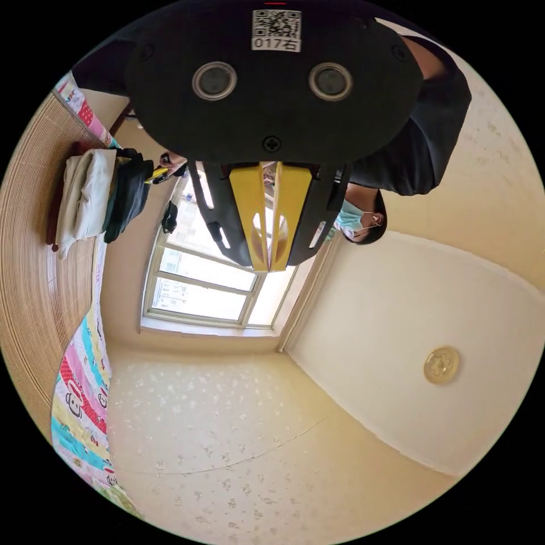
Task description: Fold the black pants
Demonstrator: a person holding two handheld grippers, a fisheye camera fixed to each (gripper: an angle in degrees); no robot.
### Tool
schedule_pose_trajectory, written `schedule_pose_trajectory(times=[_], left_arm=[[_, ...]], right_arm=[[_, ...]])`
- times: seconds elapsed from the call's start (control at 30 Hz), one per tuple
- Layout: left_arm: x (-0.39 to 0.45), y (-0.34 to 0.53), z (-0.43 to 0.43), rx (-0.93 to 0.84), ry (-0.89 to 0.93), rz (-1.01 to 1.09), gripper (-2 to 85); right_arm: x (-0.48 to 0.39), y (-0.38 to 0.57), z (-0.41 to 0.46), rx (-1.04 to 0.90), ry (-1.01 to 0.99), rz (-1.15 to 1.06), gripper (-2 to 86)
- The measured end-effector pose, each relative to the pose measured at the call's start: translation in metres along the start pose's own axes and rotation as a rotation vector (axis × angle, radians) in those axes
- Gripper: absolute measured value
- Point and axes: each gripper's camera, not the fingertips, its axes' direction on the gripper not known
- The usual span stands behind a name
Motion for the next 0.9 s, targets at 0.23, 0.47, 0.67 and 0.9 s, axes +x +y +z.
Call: schedule_pose_trajectory(times=[0.23,0.47,0.67,0.9], left_arm=[[0.183,0.086,0.054,-0.255,0.276,0.834,3.8],[0.198,0.220,0.147,-0.848,0.416,1.154,4.4],[0.111,0.143,0.146,-0.856,0.470,0.942,2.5],[-0.029,0.028,0.100,-0.462,0.239,0.478,5.1]], right_arm=[[0.000,0.012,0.000,0.048,0.134,-0.132,0.5],[0.071,0.006,0.053,-0.129,0.264,-0.054,1.3],[0.181,0.019,0.122,-0.444,0.720,0.104,6.4],[0.356,0.076,0.288,-1.088,0.964,0.146,13.5]])
